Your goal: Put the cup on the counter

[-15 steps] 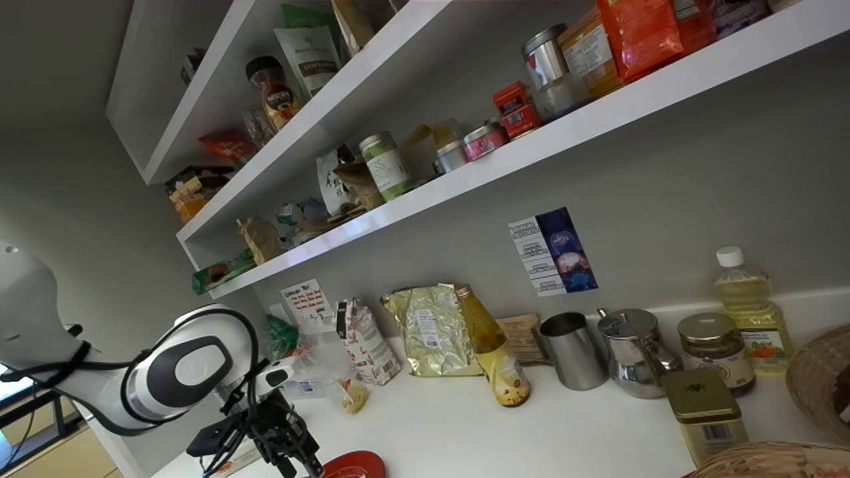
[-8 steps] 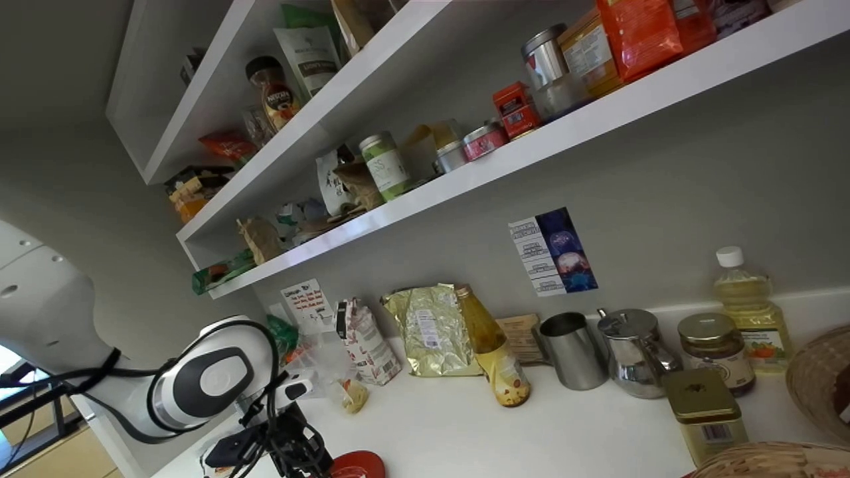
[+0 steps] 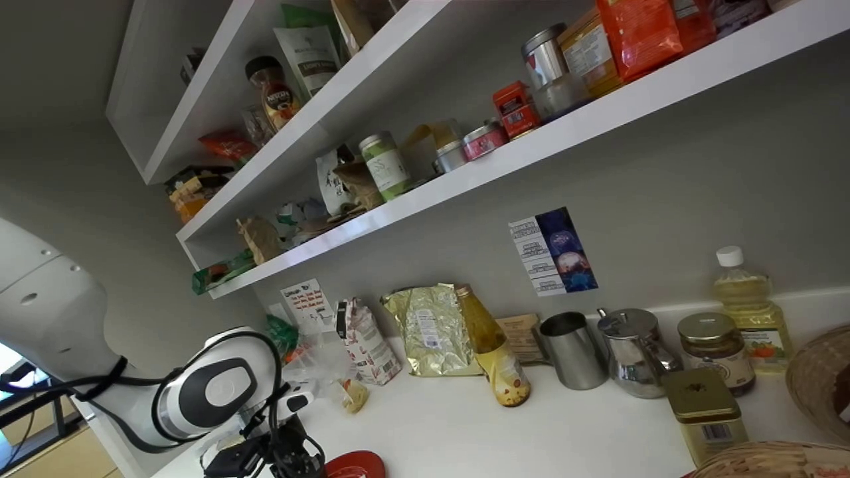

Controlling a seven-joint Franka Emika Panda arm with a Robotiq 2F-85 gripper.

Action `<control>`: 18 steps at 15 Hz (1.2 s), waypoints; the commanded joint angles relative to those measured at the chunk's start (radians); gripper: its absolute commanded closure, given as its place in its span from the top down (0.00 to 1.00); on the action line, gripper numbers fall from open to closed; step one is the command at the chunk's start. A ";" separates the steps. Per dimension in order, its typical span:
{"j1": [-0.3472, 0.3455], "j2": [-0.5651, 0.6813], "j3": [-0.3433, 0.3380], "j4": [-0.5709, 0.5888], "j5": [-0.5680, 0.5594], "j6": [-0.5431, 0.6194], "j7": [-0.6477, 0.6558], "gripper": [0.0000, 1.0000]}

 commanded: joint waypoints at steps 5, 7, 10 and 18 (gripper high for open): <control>0.012 0.034 -0.016 0.010 0.029 0.009 -0.021 0.02; 0.010 0.036 -0.019 0.010 0.032 0.007 -0.022 0.00; 0.007 0.030 -0.019 0.009 0.040 0.003 -0.027 0.03; 0.008 -0.036 0.001 0.011 0.091 -0.010 -0.051 0.03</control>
